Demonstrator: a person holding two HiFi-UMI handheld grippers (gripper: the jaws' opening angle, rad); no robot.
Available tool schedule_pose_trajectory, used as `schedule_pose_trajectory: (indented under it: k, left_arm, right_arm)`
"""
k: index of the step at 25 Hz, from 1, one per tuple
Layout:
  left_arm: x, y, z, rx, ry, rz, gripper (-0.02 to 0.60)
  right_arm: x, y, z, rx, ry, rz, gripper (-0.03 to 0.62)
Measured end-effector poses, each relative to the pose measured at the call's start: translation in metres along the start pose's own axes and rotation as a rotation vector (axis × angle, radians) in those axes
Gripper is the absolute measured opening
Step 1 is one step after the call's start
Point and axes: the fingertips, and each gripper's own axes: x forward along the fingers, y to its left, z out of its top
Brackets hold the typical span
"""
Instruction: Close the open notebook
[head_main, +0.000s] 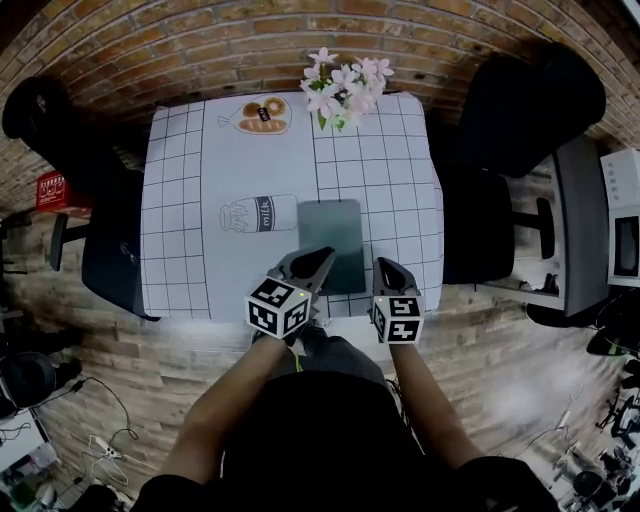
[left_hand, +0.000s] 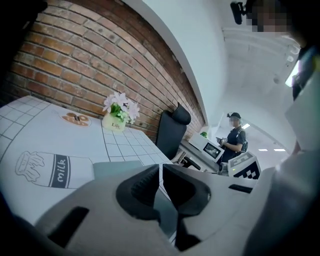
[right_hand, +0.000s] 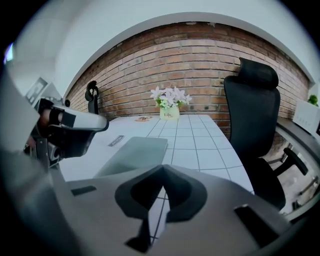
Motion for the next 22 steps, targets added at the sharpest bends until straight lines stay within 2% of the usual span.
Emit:
schedule_pose_trajectory:
  k: [12, 22]
  left_arm:
    - [-0.086, 0.043, 0.064, 0.085, -0.121, 0.134, 0.026]
    - [-0.174, 0.038, 0.138, 0.26, -0.27, 0.192, 0.025]
  right_arm:
    - [-0.021, 0.033, 0.054, -0.012, -0.123, 0.01, 0.014]
    - [-0.056, 0.048, 0.101, 0.073, -0.215, 0.015, 0.014]
